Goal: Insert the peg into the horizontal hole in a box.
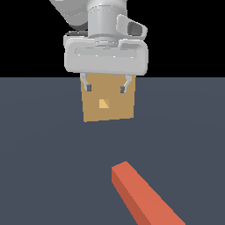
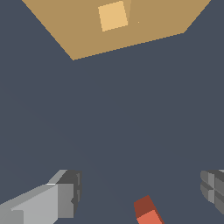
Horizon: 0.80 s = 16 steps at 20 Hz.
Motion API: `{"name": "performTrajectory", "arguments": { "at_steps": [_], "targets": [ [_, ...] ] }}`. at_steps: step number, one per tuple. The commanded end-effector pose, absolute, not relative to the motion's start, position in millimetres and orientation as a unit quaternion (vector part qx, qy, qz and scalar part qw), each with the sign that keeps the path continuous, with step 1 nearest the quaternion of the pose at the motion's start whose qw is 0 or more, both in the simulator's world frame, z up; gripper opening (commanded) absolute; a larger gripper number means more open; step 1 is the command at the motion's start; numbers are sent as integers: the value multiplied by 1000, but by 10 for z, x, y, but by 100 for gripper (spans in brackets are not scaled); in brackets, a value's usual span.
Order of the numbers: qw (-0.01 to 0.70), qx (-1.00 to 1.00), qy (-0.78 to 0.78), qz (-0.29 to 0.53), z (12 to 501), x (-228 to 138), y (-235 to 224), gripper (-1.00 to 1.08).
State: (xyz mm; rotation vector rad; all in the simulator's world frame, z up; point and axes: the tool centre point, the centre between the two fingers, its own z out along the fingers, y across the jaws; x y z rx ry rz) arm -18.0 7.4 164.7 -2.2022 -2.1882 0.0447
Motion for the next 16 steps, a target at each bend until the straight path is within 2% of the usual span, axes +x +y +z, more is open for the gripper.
{"name": "performTrajectory", "arguments": {
  "at_steps": [1, 9, 16],
  "targets": [
    [18, -709, -705, 14, 1647, -180, 74, 100],
    [18, -701, -712, 14, 1605, -170, -53, 100],
    [16, -682, -731, 13, 1500, -129, -373, 100]
  ]
}}
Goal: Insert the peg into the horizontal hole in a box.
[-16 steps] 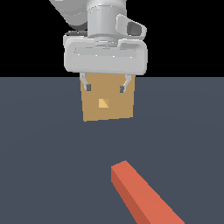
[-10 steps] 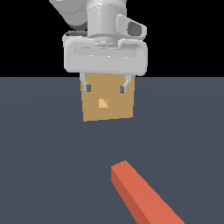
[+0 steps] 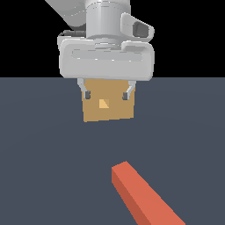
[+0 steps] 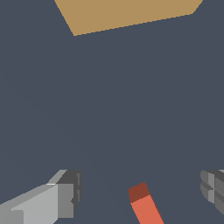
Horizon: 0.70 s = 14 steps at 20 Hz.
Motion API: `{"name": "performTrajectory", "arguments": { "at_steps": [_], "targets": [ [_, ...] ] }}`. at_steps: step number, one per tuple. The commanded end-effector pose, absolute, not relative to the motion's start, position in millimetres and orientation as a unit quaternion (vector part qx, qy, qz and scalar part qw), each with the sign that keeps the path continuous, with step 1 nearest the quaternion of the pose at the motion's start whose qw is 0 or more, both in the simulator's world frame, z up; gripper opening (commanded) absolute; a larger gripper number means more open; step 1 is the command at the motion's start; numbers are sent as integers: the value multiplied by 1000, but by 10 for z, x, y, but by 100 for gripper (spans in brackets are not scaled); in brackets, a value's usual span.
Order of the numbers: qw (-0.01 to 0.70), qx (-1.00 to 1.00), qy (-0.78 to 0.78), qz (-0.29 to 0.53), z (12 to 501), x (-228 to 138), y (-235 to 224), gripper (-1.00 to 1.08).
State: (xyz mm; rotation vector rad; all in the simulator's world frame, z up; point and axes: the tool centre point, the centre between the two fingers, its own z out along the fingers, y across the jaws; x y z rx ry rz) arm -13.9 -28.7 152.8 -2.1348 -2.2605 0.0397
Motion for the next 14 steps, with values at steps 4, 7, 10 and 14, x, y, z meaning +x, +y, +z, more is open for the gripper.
{"name": "performTrajectory", "arguments": {
  "at_steps": [4, 7, 10, 14],
  "targets": [
    [14, -664, -747, 11, 1410, -79, -644, 100],
    [12, -649, -761, 10, 1331, -23, -879, 100],
    [11, -633, -774, 9, 1249, 46, -1118, 100],
    [9, -610, -792, 8, 1137, 161, -1439, 100]
  ]
}}
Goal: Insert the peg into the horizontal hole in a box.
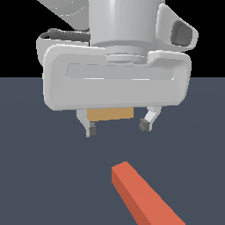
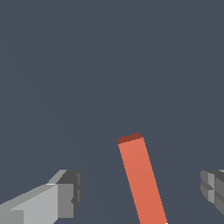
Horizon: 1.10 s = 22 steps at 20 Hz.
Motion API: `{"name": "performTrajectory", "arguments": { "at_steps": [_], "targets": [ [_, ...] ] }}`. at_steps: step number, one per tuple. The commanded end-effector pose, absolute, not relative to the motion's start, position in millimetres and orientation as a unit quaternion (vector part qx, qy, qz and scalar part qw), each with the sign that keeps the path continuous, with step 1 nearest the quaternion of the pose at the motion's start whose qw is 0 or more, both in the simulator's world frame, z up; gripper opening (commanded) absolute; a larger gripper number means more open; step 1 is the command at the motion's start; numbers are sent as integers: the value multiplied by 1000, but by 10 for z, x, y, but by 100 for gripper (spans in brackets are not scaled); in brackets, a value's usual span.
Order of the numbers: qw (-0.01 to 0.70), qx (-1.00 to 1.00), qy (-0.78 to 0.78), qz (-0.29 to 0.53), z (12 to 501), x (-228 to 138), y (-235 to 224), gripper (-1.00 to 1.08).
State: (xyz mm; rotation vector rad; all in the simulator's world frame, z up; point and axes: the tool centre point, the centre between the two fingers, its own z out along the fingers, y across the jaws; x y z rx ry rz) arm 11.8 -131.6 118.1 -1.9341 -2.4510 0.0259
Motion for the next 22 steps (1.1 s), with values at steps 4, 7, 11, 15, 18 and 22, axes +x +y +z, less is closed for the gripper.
{"name": "performTrajectory", "arguments": {
  "at_steps": [4, 7, 11, 15, 18, 22],
  "targets": [
    [7, -587, -810, 6, 1026, 300, -1754, 100],
    [5, -571, -821, 5, 950, 407, -1962, 100],
    [4, -552, -834, 3, 866, 544, -2193, 100],
    [2, -536, -844, 2, 795, 671, -2380, 100],
    [2, -527, -850, 1, 755, 752, -2487, 100],
    [1, -517, -856, 1, 717, 834, -2586, 100]
  ]
}}
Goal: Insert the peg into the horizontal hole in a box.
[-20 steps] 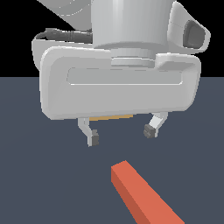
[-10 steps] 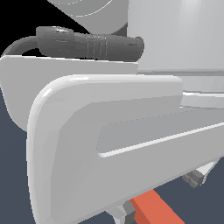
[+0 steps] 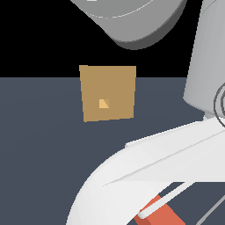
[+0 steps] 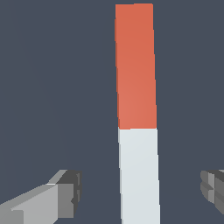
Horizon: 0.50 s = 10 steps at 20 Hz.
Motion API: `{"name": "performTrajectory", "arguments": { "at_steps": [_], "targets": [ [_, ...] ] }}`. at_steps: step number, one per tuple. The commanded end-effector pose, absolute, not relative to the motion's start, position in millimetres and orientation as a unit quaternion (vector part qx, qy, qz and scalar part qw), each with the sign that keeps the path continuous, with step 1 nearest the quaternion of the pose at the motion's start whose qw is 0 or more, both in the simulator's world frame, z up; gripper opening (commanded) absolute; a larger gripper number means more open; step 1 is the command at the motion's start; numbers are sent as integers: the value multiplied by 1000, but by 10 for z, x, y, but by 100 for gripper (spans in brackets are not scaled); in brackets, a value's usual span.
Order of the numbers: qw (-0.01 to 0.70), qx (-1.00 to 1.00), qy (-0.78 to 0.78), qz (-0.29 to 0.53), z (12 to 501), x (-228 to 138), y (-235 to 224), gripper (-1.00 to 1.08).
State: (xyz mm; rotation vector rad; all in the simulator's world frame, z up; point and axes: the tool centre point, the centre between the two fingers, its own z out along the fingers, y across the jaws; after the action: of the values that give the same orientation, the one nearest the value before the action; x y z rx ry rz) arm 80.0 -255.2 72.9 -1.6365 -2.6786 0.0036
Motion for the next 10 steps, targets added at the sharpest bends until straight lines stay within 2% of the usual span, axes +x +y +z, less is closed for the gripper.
{"name": "performTrajectory", "arguments": {
  "at_steps": [1, 10],
  "targets": [
    [1, -516, -857, 1, 710, 850, -2604, 100],
    [0, -507, -862, 0, 677, 930, -2687, 100]
  ]
}}
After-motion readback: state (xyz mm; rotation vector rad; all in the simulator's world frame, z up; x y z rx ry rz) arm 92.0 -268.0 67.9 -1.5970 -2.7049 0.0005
